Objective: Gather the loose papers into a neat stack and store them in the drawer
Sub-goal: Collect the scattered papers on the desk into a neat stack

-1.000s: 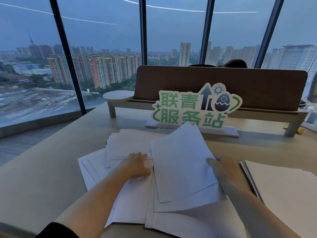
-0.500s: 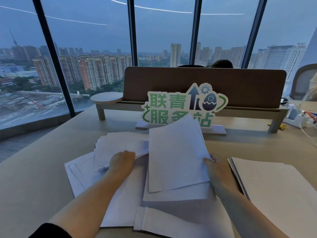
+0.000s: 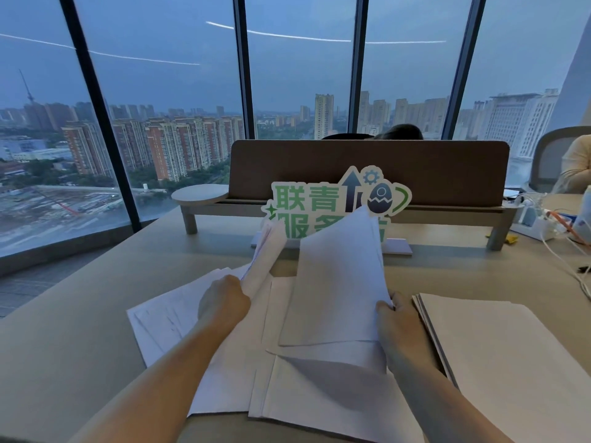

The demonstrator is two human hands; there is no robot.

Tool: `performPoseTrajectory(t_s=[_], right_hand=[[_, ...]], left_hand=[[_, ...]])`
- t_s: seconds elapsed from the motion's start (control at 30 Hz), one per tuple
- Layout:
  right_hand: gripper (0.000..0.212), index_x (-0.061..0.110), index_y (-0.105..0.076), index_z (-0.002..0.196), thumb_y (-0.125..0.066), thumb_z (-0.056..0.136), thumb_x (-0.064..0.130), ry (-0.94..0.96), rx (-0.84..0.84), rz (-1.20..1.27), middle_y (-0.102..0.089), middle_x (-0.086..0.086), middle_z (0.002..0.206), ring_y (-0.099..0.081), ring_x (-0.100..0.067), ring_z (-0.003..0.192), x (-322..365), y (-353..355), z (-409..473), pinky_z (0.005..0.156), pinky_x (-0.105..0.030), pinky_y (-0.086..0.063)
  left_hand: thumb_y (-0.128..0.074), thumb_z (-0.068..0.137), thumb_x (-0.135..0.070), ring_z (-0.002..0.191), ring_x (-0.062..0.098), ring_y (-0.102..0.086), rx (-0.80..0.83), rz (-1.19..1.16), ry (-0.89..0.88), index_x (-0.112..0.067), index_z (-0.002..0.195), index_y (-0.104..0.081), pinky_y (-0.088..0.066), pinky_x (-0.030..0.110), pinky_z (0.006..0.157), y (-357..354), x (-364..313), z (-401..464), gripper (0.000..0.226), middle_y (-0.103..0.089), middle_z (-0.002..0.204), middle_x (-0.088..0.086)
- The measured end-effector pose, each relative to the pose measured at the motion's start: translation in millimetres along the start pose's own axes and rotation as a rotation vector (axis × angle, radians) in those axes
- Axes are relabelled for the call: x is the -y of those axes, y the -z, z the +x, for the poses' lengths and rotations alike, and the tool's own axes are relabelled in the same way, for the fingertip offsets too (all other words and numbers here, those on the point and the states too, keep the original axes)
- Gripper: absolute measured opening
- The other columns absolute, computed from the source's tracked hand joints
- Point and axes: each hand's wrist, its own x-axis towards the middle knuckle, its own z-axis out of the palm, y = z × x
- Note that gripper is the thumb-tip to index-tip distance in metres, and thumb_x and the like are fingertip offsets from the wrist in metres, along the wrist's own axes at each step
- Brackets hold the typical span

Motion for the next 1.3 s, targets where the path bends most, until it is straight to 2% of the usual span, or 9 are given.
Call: performPoseTrajectory(t_s=[0.17, 0.43, 0.53, 0.67, 0.8, 0.93, 1.0, 1.13, 1.3], right_hand=[[0.033, 0.027, -0.066, 0.103, -0.044, 0.089, 0.007, -0.035, 0.075, -0.016, -0.069, -0.003, 0.084, -0.064, -0.024, 0.073, -2, -12, -20, 0.062, -0.029, -0.046], [0.037, 0.025, -0.061, 0.108, -0.040, 0.087, 0.003, -0.161, 0.254, -0.058, -0.066, -0.007, 0.102, -0.062, -0.028, 0.092, -7, -21, -34, 0.082, -0.044, -0.056], [0.025, 0.016, -0.059, 0.113, -0.040, 0.097, 0.017, -0.262, 0.350, -0.033, -0.065, -0.012, 0.105, -0.063, -0.030, 0.094, -1, -19, -35, 0.082, -0.044, -0.056], [0.056, 0.008, -0.066, 0.106, -0.033, 0.101, 0.052, -0.342, 0.376, 0.008, -0.069, -0.012, 0.094, -0.064, -0.024, 0.078, 6, -16, -30, 0.070, -0.032, -0.050], [0.060, 0.008, -0.054, 0.132, -0.053, 0.093, 0.053, -0.409, 0.367, -0.028, -0.059, -0.014, 0.122, -0.055, -0.030, 0.101, 5, -15, -18, 0.083, -0.037, -0.046], [0.003, 0.005, -0.061, 0.081, -0.063, 0.080, 0.007, -0.278, 0.325, -0.296, -0.059, -0.011, 0.079, -0.055, -0.025, 0.072, 2, -20, -14, 0.059, -0.026, -0.039], [0.021, 0.012, -0.049, 0.061, -0.055, 0.075, -0.002, -0.208, 0.330, -0.343, -0.048, -0.005, 0.061, -0.046, -0.020, 0.058, -3, -21, -11, 0.052, -0.025, -0.033], [0.021, 0.019, -0.061, 0.070, -0.059, 0.082, 0.003, -0.065, 0.333, -0.229, -0.062, 0.000, 0.070, -0.058, -0.020, 0.067, -1, -15, -16, 0.057, -0.027, -0.041], [0.021, 0.023, -0.068, 0.092, -0.060, 0.091, 0.003, 0.035, 0.300, 0.007, -0.071, -0.003, 0.087, -0.066, -0.022, 0.078, 9, -6, -18, 0.058, -0.024, -0.049]], left_hand=[[-0.051, 0.080, -0.008, 0.066, 0.028, -0.057, 0.066, -0.121, -0.014, -0.005, 0.081, -0.063, -0.044, 0.029, 0.056, -2, -25, -17, 0.012, -0.052, 0.064, 0.004], [-0.047, 0.082, -0.004, 0.079, 0.031, -0.059, 0.246, -0.390, 0.029, -0.008, 0.075, -0.056, -0.046, 0.030, 0.065, -20, -77, -54, 0.012, -0.057, 0.078, 0.009], [-0.045, 0.078, -0.002, 0.079, 0.030, -0.058, 0.364, -0.439, 0.002, -0.014, 0.064, -0.051, -0.040, 0.028, 0.064, -33, -94, -69, 0.020, -0.056, 0.072, 0.008], [-0.046, 0.086, -0.021, 0.091, 0.029, -0.062, 0.464, -0.446, -0.044, -0.010, 0.072, -0.063, -0.041, 0.029, 0.067, -46, -109, -85, 0.025, -0.066, 0.089, 0.012], [-0.047, 0.089, -0.029, 0.092, 0.025, -0.066, 0.540, -0.502, 0.071, -0.017, 0.068, -0.062, -0.049, 0.031, 0.078, -54, -108, -86, 0.029, -0.065, 0.080, 0.001], [-0.045, 0.095, -0.014, 0.088, 0.024, -0.064, 0.527, -0.655, 0.095, 0.001, 0.110, -0.069, -0.051, 0.029, 0.080, -54, -97, -84, 0.032, -0.070, 0.114, 0.016], [-0.050, 0.095, -0.013, 0.082, 0.019, -0.062, 0.508, -0.698, 0.110, 0.003, 0.113, -0.067, -0.051, 0.024, 0.073, -50, -90, -83, 0.029, -0.068, 0.120, 0.018], [-0.059, 0.090, -0.016, 0.121, 0.023, -0.057, 0.238, -0.616, 0.055, -0.011, 0.128, -0.062, -0.040, 0.030, 0.102, -42, -60, -66, 0.039, -0.061, 0.133, 0.008], [-0.070, 0.082, -0.034, 0.134, 0.035, -0.043, -0.050, -0.569, 0.124, -0.007, 0.145, -0.040, -0.036, 0.045, 0.110, -8, -21, -29, 0.076, -0.044, 0.147, 0.018]])
